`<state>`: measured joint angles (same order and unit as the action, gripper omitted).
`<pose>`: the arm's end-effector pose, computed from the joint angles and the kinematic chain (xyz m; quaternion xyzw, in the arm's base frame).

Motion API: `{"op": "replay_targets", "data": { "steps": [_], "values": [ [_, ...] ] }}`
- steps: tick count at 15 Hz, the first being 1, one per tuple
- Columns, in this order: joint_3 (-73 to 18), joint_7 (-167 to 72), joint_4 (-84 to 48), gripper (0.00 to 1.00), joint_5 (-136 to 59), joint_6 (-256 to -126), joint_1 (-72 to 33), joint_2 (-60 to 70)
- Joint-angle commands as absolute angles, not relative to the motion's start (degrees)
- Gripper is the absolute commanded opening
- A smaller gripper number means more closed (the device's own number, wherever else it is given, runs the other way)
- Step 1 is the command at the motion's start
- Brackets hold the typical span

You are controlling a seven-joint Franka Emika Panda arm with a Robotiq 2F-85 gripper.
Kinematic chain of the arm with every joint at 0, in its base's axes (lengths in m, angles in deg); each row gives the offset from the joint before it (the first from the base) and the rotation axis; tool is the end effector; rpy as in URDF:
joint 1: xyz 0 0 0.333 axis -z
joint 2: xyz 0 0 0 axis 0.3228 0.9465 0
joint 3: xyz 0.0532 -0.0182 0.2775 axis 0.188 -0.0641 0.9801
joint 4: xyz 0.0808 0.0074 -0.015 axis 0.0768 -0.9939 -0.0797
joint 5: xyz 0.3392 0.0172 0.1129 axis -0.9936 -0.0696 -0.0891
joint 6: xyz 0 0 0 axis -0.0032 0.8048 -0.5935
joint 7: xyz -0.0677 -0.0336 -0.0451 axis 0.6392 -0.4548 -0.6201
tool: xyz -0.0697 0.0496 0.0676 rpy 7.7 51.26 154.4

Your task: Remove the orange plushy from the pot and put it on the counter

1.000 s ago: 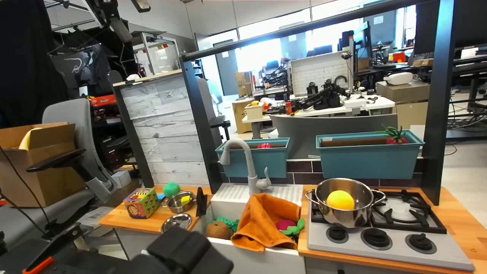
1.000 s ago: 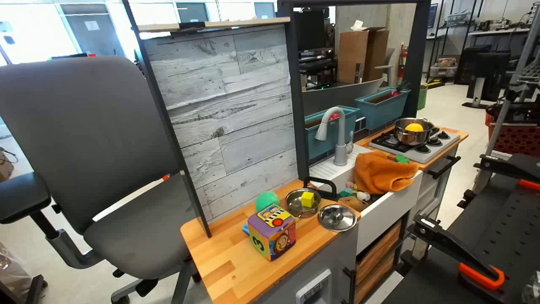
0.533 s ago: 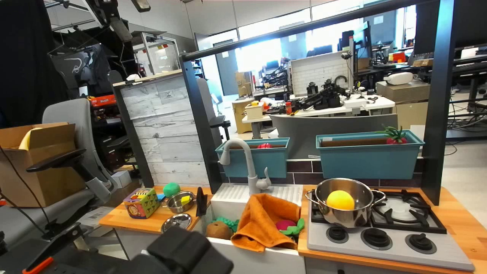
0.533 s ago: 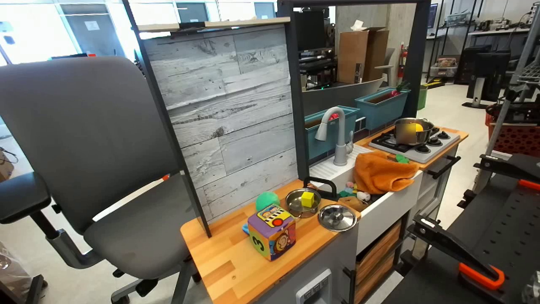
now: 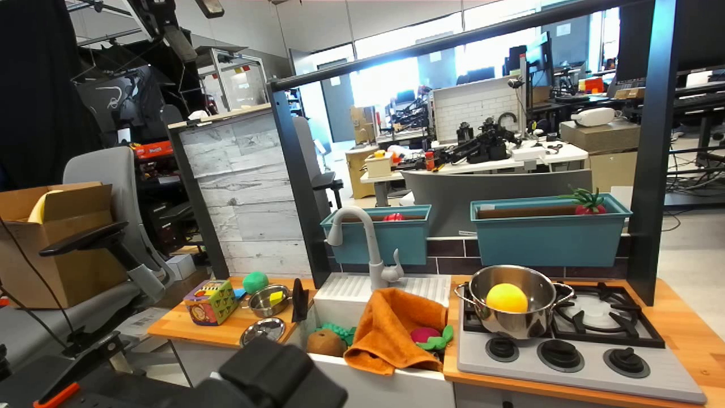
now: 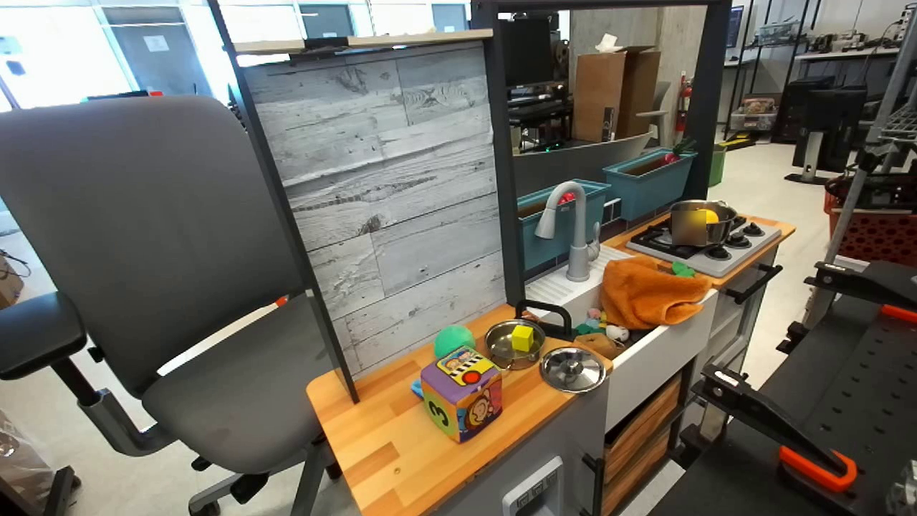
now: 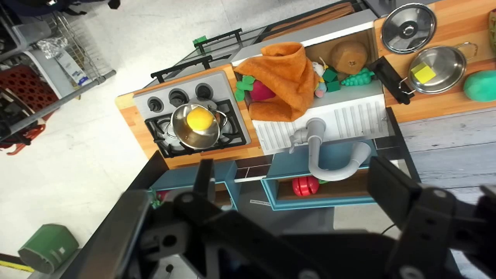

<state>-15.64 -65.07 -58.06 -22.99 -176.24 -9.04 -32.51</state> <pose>0.4330 -0.0260 0.4829 0.9739 -0.1386 0.0942 0.1533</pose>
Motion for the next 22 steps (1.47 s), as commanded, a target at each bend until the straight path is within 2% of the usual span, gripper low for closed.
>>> {"op": "replay_targets", "data": {
  "steps": [1,9,14,22],
  "values": [
    [-17.0,-65.5,-57.9,1.00,-22.4,-176.0,-10.6,-32.4],
    [-19.7,-45.0,-53.9,1.00,-21.2,-170.2,-14.8,-23.0],
    [-20.6,-48.2,-51.9,1.00,-10.8,-170.5,-14.1,-16.9],
    [-30.1,-38.8,-42.5,1.00,-14.1,-171.4,-10.1,-5.4]
  ]
}}
